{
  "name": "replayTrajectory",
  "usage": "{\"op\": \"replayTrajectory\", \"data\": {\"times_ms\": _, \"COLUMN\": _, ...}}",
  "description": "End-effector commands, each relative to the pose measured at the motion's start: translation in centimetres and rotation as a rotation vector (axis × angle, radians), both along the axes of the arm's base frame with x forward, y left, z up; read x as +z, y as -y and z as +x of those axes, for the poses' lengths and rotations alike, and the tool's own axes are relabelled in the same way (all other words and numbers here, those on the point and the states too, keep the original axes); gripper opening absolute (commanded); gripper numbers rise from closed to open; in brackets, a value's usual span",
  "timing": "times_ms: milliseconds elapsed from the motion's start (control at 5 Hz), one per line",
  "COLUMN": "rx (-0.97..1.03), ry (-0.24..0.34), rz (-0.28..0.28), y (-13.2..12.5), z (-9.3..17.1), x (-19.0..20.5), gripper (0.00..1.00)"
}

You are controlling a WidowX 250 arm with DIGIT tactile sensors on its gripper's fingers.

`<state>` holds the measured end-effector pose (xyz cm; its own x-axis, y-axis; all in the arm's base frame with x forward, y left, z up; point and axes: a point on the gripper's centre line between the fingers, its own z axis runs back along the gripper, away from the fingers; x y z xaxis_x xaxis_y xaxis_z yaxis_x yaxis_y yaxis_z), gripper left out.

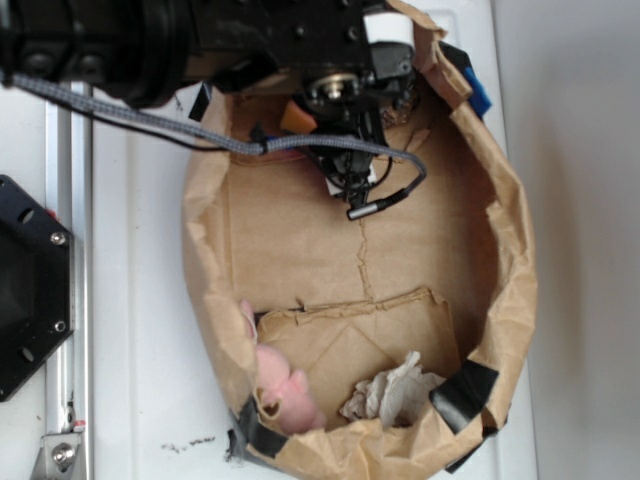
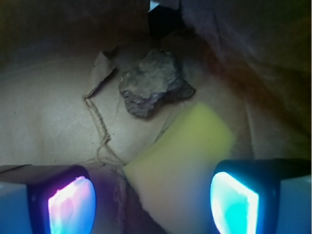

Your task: Grab the green sponge.

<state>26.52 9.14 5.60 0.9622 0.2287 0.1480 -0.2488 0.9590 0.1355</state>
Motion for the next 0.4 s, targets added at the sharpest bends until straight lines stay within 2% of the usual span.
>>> {"op": "replayTrajectory", "data": {"times_ms": 0, "rx": 0.039, "ry": 0.044, "rz": 0.035, "y": -1.68, "z": 1.2, "x": 1.75, "gripper": 1.0}}
{"op": "replayTrajectory", "data": {"times_ms": 200, "rx": 0.055, "ry": 0.038, "rz": 0.045, "y": -2.53, "z": 2.12, "x": 1.34, "gripper": 1.0}}
